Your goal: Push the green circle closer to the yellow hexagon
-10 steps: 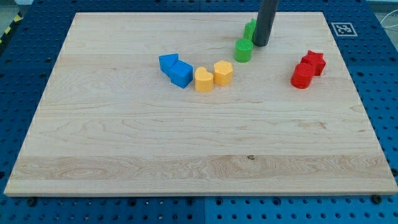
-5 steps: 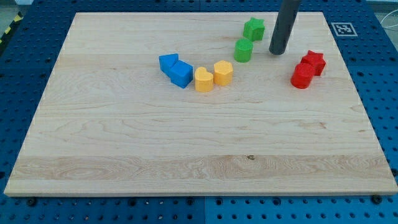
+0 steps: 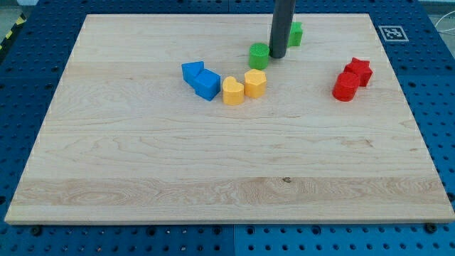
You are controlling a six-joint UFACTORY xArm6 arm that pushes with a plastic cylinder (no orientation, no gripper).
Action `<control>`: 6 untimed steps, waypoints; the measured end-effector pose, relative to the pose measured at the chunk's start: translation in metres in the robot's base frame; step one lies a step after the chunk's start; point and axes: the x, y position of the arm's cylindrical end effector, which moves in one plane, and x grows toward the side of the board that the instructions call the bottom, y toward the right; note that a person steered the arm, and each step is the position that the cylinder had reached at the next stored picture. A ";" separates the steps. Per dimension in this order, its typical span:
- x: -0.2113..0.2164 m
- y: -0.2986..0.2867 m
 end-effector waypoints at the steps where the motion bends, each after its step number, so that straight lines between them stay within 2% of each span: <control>1: -0.018 -0.009; 4: -0.015 -0.026; 6: 0.009 -0.026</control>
